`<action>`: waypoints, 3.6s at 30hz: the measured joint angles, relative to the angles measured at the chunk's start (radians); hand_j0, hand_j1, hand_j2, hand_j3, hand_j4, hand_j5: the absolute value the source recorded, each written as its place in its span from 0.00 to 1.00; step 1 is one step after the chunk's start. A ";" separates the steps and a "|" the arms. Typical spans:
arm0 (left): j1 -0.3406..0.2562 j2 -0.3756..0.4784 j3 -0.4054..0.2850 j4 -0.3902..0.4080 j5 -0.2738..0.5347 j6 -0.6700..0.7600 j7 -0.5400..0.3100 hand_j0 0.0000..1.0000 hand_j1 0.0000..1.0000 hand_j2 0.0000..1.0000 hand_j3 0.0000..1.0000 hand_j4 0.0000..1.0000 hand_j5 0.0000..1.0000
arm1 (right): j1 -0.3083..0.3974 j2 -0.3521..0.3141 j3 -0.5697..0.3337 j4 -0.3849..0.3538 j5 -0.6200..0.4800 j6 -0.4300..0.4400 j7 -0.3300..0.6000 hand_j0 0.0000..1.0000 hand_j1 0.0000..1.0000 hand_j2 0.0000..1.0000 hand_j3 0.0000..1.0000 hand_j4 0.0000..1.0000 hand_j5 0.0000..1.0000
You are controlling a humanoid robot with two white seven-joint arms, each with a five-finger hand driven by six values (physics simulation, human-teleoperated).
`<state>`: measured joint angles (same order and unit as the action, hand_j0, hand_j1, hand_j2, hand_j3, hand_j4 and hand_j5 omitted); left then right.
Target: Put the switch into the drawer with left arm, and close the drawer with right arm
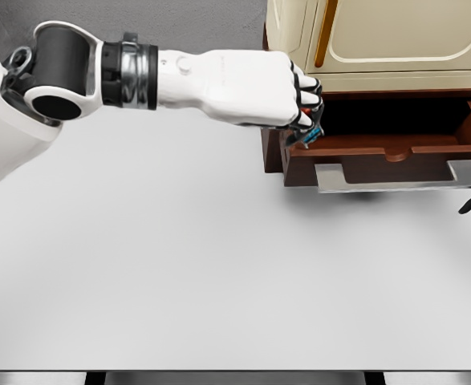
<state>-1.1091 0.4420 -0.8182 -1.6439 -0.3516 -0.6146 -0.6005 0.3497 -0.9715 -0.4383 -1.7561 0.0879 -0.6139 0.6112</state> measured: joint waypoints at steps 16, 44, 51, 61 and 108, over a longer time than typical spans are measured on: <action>-0.086 -0.270 -0.008 0.325 -0.024 -0.001 -0.012 0.34 0.34 0.34 0.34 0.34 0.34 | 0.000 0.000 0.001 0.000 0.000 0.000 0.000 0.62 0.62 0.62 0.62 0.62 0.62; -0.080 -0.340 -0.005 0.408 -0.166 0.001 -0.012 0.68 0.68 0.68 0.68 0.68 0.68 | -0.006 0.000 0.001 0.000 0.000 0.000 0.000 0.61 0.61 0.61 0.61 0.61 0.61; -0.080 -0.337 -0.005 0.413 -0.167 0.001 -0.011 0.79 0.79 0.79 0.79 0.79 0.79 | -0.006 0.000 0.001 0.000 0.000 0.000 0.000 0.62 0.62 0.62 0.62 0.62 0.62; -0.077 -0.383 -0.025 0.433 -0.170 0.001 -0.011 0.84 0.84 0.84 0.84 0.84 0.84 | -0.005 0.000 0.001 0.000 0.000 0.000 0.000 0.62 0.62 0.62 0.62 0.62 0.62; 0.224 0.375 -0.041 0.007 0.364 0.001 -0.011 1.00 1.00 1.00 1.00 1.00 1.00 | -0.121 -0.012 0.129 0.021 0.023 0.024 0.007 0.61 0.61 0.61 0.61 0.61 0.61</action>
<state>-0.8851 0.8175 -0.8588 -1.6365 0.0123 -0.6133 -0.6114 0.2286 -0.9836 -0.3090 -1.7350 0.1110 -0.5902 0.6181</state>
